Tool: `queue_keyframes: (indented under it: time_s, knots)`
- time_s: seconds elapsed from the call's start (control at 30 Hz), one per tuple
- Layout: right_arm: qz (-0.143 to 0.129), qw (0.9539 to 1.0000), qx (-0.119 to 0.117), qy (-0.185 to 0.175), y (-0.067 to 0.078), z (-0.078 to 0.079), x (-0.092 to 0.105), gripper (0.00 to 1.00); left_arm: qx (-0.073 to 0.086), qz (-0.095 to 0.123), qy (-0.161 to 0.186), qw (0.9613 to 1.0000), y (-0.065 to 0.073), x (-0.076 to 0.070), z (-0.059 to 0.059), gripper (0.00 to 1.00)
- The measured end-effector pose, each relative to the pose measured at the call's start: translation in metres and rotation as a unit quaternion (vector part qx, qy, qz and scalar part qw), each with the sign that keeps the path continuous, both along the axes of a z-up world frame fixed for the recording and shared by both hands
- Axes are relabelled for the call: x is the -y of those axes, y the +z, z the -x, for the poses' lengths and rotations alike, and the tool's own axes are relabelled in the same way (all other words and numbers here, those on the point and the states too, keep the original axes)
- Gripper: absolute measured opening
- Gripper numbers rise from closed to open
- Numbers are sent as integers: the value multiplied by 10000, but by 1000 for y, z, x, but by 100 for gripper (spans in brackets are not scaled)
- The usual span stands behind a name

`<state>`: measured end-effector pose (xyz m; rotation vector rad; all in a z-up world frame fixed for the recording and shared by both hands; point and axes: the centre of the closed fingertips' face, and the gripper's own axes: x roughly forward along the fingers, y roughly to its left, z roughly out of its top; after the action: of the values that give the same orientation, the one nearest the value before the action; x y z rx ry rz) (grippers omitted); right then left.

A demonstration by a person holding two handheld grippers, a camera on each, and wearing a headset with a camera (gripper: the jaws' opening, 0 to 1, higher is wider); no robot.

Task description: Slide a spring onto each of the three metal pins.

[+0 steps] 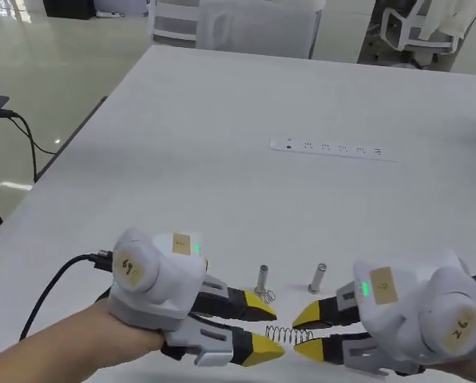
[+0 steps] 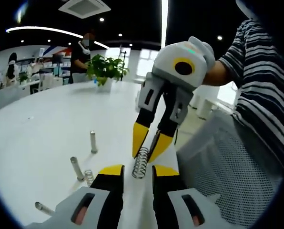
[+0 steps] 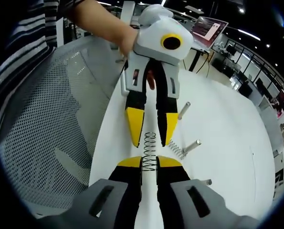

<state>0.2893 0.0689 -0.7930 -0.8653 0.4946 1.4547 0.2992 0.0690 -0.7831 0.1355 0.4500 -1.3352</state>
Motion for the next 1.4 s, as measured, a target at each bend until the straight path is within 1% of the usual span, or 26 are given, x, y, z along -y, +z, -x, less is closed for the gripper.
queue_keyframes:
  time_s: [0.03,0.07,0.13,0.17,0.2,0.3,0.5,0.63,0.7,0.77,0.8,0.9,0.97,1.0,1.27,1.37,1.4]
  knots:
    - [-5,10000,1,5,0,0,0,8,37,-12,-22,10000,0,0,0,15]
    - [-11,10000,-2,6,0,0,-1,8,41,-17,-34,10000,-1,1,1,13]
    - [-56,10000,-34,-22,2,0,-1,8,29,-10,-39,10000,-1,1,2,13]
    - [-59,10000,-28,-26,2,0,-1,8,49,-17,-47,10000,-1,2,2,12]
    - [-55,10000,-7,-32,3,-1,-1,8,100,-16,-61,9999,0,2,3,10]
    - [-53,10000,-19,-27,3,0,0,8,187,-5,-47,9998,1,2,1,4]
    - [-52,10000,-37,-35,3,2,1,8,220,-18,-154,9996,0,3,4,3]
    - [-101,9999,-93,-105,3,3,0,8,190,-18,-253,9995,0,2,6,3]
    - [-129,9998,-111,-120,3,3,0,8,143,-23,-317,9994,1,2,6,2]
    - [-154,9998,-84,-134,3,3,0,9,156,-42,-379,9992,1,2,7,2]
    - [-148,9997,-83,-145,3,3,1,10,116,-54,-406,9991,0,2,6,2]
    - [-127,9997,-103,-190,2,2,5,12,131,-74,-470,9988,0,2,7,2]
    - [-118,9996,-144,-225,0,1,8,12,123,-73,-513,9986,1,3,8,2]
    - [-103,9995,-185,-232,-1,2,9,11,145,-100,-537,9984,1,3,8,2]
    - [-7,9996,-212,-182,-6,5,12,8,108,-98,-605,9981,1,6,9,2]
    - [1,9999,-81,-59,-5,6,11,8,123,-157,-627,9978,-1,5,10,2]
    - [-1,10000,-70,-50,-5,6,11,7,123,-156,-621,9979,-1,5,10,2]
